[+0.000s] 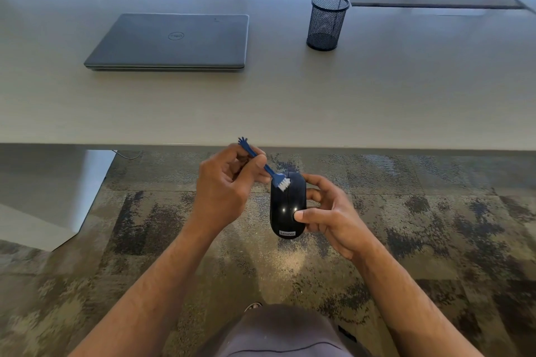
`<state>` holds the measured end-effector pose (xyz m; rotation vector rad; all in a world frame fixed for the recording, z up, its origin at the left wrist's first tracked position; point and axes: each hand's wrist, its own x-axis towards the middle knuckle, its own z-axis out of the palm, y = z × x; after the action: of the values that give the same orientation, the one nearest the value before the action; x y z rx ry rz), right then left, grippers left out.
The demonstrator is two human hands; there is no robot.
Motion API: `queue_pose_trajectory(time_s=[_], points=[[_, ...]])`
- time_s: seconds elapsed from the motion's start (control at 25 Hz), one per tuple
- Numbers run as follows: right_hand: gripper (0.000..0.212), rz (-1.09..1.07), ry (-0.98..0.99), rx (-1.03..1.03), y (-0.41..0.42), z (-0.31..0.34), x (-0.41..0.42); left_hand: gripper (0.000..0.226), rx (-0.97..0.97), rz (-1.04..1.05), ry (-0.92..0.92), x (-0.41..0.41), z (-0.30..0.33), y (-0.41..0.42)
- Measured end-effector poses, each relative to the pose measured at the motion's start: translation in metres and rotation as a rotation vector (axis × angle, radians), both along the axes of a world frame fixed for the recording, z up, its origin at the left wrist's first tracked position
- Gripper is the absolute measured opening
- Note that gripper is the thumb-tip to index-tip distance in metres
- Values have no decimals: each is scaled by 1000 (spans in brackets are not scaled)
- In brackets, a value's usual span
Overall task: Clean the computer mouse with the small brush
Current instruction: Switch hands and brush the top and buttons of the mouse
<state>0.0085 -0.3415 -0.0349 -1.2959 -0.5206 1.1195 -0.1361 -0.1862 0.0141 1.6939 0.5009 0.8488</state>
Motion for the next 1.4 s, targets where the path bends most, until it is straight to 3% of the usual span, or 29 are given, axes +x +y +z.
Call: queue_pose_trajectory(time_s=[0.36,0.48,0.72,0.88,1.08,1.28,1.4], points=[[68,-2,-15,26,-1,-2,-1,2,21,91,35,10,2,-6],[66,-24,-11,22,-4,-3,2,12,48,156,73,5,1,2],[69,8,-19,11,-1,-2,0,9,1,71,37,11,3,-6],[70,11,-1,22,-3,-1,0,13,29,160,70,9,4,-1],[67,12,-8,15,-2,-1,0,2,36,62,30,13,5,-9],[67,14,-5,16,-2,-1,2,9,73,141,45,15,6,-4],[69,18,-7,10,-1,-1,3,2,60,44,40,17,7,-5]])
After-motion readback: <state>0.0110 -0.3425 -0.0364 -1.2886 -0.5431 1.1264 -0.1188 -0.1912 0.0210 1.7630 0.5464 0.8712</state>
